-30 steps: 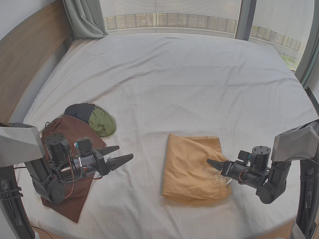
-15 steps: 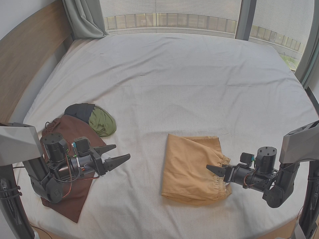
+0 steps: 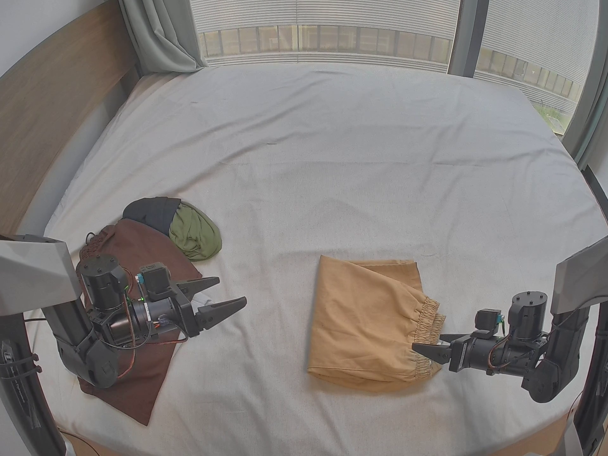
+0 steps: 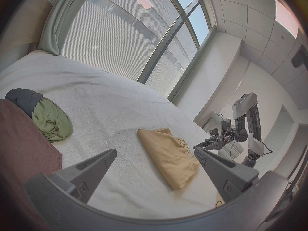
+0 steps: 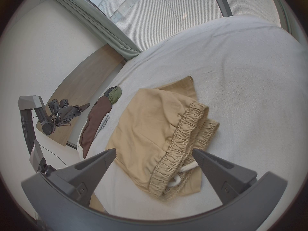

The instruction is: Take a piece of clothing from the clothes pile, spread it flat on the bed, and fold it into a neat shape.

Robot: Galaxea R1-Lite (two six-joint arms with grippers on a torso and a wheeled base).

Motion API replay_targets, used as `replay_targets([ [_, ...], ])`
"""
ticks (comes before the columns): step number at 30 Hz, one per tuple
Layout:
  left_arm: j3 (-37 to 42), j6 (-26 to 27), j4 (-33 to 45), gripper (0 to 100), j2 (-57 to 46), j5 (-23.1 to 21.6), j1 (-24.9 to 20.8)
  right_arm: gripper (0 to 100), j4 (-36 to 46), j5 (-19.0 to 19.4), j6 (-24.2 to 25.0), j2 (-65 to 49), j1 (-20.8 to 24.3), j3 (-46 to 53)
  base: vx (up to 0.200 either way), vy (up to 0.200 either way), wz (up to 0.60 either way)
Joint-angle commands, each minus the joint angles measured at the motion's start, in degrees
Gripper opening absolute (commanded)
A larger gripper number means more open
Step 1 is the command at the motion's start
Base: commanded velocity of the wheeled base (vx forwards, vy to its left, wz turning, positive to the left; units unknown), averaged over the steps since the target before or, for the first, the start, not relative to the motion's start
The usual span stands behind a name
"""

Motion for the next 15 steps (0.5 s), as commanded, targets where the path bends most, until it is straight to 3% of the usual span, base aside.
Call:
replay_targets([
  [1,0.01,0.06,-0.03,100,0.27,0.02,-0.09,100,-0.09,0.05,-0.43,3.65,-1.31,0.34,0.0,0.0,0.0],
  [15,0.01,0.06,-0.03,100,0.45,0.11,0.0,100,-0.18,0.22,-2.01,13.32,-2.46,-2.21,0.0,0.0,0.0],
])
